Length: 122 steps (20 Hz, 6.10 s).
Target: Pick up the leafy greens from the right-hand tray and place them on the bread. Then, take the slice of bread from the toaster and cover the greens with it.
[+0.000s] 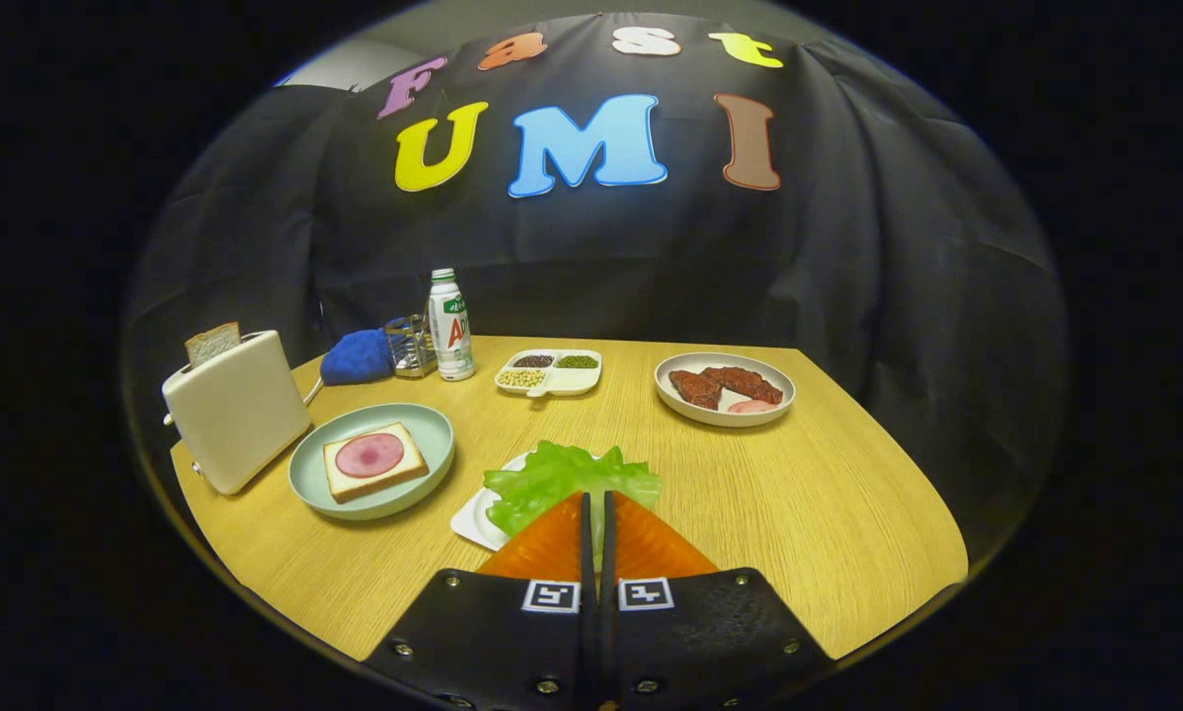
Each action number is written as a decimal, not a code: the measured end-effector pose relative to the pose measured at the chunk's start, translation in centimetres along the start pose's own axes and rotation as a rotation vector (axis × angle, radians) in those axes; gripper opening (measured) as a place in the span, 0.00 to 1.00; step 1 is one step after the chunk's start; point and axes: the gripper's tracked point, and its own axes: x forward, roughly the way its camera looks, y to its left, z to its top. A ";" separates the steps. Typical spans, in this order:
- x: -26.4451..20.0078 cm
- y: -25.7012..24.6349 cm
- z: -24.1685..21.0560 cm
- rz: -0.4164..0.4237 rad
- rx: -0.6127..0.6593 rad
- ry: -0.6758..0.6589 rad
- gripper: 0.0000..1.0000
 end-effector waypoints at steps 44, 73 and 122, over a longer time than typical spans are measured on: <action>5.3 20.4 1.3 0.242 0.013 -0.016 0.00; -0.6 24.7 6.7 -0.013 -0.027 -0.233 0.48; 1.8 50.8 9.7 0.184 -0.072 -0.233 0.03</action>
